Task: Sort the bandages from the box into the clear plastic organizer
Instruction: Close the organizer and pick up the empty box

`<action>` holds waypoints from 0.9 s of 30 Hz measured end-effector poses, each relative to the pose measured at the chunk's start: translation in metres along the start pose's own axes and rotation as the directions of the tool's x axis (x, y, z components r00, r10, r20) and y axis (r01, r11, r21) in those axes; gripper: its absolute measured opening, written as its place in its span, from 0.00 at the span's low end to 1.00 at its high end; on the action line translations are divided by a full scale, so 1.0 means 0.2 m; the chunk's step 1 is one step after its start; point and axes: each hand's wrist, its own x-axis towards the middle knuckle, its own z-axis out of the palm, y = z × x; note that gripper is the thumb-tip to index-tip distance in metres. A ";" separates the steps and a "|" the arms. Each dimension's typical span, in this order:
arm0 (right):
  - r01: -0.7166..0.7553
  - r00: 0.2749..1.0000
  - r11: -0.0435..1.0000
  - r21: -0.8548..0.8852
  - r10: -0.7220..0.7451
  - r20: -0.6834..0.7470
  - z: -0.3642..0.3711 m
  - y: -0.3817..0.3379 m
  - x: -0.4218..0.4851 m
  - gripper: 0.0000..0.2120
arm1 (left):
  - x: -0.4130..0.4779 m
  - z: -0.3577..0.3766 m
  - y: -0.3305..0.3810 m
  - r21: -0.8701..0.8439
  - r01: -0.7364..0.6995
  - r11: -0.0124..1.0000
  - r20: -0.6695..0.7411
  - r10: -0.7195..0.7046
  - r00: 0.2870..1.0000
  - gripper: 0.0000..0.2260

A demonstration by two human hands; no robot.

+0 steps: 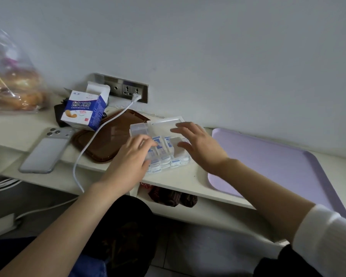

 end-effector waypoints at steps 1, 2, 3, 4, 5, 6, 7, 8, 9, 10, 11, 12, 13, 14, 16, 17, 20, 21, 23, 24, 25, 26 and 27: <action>-0.043 0.993 0.999 0.027 0.039 0.109 0.00 0.02 0.02 0.18 | 0.00 0.00 0.00 -0.008 0.001 1.000 -0.002 -0.001 1.000 0.19; -0.062 0.983 0.998 0.033 0.056 0.176 0.00 0.03 0.04 0.18 | 0.00 0.00 0.00 -0.012 0.001 1.000 -0.002 -0.001 1.000 0.19; -0.054 0.979 0.998 0.020 0.049 0.197 0.00 0.04 0.04 0.18 | 0.00 0.00 0.00 -0.017 0.003 1.000 -0.001 -0.003 1.000 0.19; -0.030 0.980 1.000 0.000 0.030 0.195 0.01 0.05 0.04 0.19 | 0.00 0.00 0.00 -0.023 0.007 1.000 -0.004 -0.007 1.000 0.19; -0.001 0.983 1.000 -0.025 0.006 0.183 0.02 0.06 0.04 0.21 | 0.00 0.00 0.00 -0.028 0.012 1.000 -0.005 -0.012 1.000 0.18; 0.022 0.986 0.999 -0.040 -0.016 0.163 0.03 0.06 0.03 0.23 | 0.00 0.00 0.00 -0.032 0.013 0.999 -0.004 -0.013 1.000 0.18; 0.033 0.990 0.998 -0.047 -0.026 0.140 0.05 0.07 0.02 0.24 | 0.00 0.00 0.00 -0.034 0.011 0.999 -0.003 -0.011 1.000 0.18; 0.042 0.994 0.998 -0.054 -0.037 0.100 0.06 0.07 0.02 0.24 | 0.00 0.00 0.00 -0.035 0.009 0.999 -0.005 -0.010 1.000 0.18; 0.053 0.997 0.996 -0.069 -0.049 0.061 0.07 0.07 0.01 0.24 | 0.00 0.00 0.00 -0.036 0.010 0.999 -0.006 -0.011 1.000 0.18; 0.068 0.997 0.994 -0.089 -0.066 0.031 0.08 0.07 0.01 0.24 | 0.00 0.00 0.00 -0.037 0.014 0.999 -0.005 -0.014 1.000 0.18; 0.083 0.997 0.991 -0.109 -0.082 0.011 0.09 0.06 0.01 0.24 | 0.00 0.00 0.00 -0.037 0.020 0.999 0.000 -0.020 1.000 0.18; 0.092 0.996 0.988 -0.124 -0.093 -0.003 0.09 0.06 0.01 0.24 | 0.00 0.00 0.00 -0.038 0.024 0.999 0.002 -0.024 1.000 0.18; 0.091 0.995 0.987 -0.134 -0.094 -0.013 0.09 0.06 0.02 0.24 | 0.00 0.00 0.01 -0.038 0.026 0.999 0.001 -0.026 1.000 0.18; 0.088 0.995 0.986 -0.144 -0.093 -0.024 0.10 0.05 0.02 0.24 | 0.00 0.00 0.00 -0.042 0.028 0.999 0.000 -0.028 1.000 0.17; 0.070 0.996 0.983 -0.171 -0.077 -0.037 0.10 0.03 0.03 0.24 | 0.02 -0.01 -0.01 -0.061 0.037 0.997 0.011 -0.036 0.999 0.16; 0.055 0.997 0.981 -0.188 -0.062 -0.034 0.11 0.02 0.04 0.24 | 0.02 -0.02 -0.01 -0.076 0.047 0.996 0.019 -0.046 0.999 0.16; 0.013 1.000 0.975 -0.224 -0.016 -0.010 0.12 0.00 0.09 0.24 | 0.04 -0.04 -0.05 -0.102 0.083 0.991 0.034 -0.080 0.996 0.15; -0.007 1.000 0.973 -0.229 0.009 0.007 0.12 -0.01 0.11 0.23 | 0.03 -0.05 -0.06 -0.093 0.094 0.991 0.033 -0.091 0.995 0.15; -0.049 0.996 0.966 -0.255 0.065 0.056 0.10 -0.03 0.16 0.21 | 0.02 -0.07 -0.10 -0.080 0.142 0.987 0.014 -0.141 0.990 0.16; -0.065 0.993 0.962 -0.264 0.090 0.083 0.09 -0.03 0.17 0.22 | 0.01 -0.08 -0.11 -0.081 0.180 0.980 0.003 -0.180 0.984 0.16; -0.081 0.986 0.962 -0.260 0.115 0.119 0.07 -0.04 0.18 0.23 | 0.01 -0.09 -0.14 -0.077 0.220 0.972 -0.010 -0.222 0.975 0.17; -0.096 0.979 0.965 -0.245 0.136 0.152 0.05 -0.06 0.19 0.25 | 0.00 -0.11 -0.18 -0.056 0.255 0.965 -0.018 -0.256 0.966 0.16; -0.108 0.973 0.968 -0.226 0.149 0.174 0.03 -0.09 0.21 0.27 | 0.00 -0.13 -0.22 -0.024 0.285 0.958 -0.023 -0.285 0.958 0.16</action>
